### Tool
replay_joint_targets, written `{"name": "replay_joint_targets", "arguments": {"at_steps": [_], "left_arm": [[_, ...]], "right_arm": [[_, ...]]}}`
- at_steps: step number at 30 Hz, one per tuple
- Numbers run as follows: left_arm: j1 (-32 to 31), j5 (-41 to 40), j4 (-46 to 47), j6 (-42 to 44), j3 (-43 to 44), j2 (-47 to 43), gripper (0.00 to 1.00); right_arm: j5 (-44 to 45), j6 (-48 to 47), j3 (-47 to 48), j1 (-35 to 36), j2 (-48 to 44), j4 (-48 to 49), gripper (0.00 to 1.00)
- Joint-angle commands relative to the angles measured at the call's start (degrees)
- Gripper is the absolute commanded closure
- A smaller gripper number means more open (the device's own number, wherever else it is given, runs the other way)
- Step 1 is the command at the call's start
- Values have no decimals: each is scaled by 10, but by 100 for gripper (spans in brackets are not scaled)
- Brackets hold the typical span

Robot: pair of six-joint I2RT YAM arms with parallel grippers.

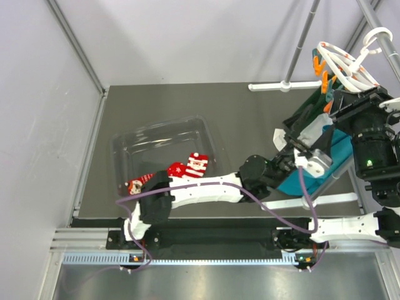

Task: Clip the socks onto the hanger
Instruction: Open the clamp at the hanger.

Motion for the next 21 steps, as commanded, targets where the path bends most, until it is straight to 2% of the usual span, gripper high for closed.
{"name": "replay_joint_targets", "arguments": {"at_steps": [1, 2, 3, 5, 6, 7, 9, 13, 15, 21], "left_arm": [[-1, -45, -19, -145, -79, -133, 22], [0, -32, -65, -178, -125, -158, 22], [9, 22, -104, -255, -141, -183, 24], [28, 90, -191, -342, -160, -243, 25], [42, 174, -209, -431, -168, -257, 26], [73, 225, -223, -470, -168, -275, 29], [100, 286, -247, -568, -161, -286, 30], [161, 445, -295, -678, -100, -264, 29], [181, 477, -311, -738, -54, -246, 29], [195, 543, -357, -820, 35, -174, 32]], "right_arm": [[81, -14, -6, -5, -13, 22, 100], [80, -15, -8, -5, -15, 22, 100], [80, -20, -13, -5, -17, 25, 100], [79, -24, -20, -3, -25, 25, 100], [79, -24, -25, -2, -29, 26, 100], [79, -25, -34, 2, -39, 27, 100], [78, -24, -44, 9, -48, 27, 100], [78, -27, -62, 45, -66, 26, 100], [79, -27, -64, 61, -68, 25, 100], [78, -27, -70, 94, -71, 22, 100]]}}
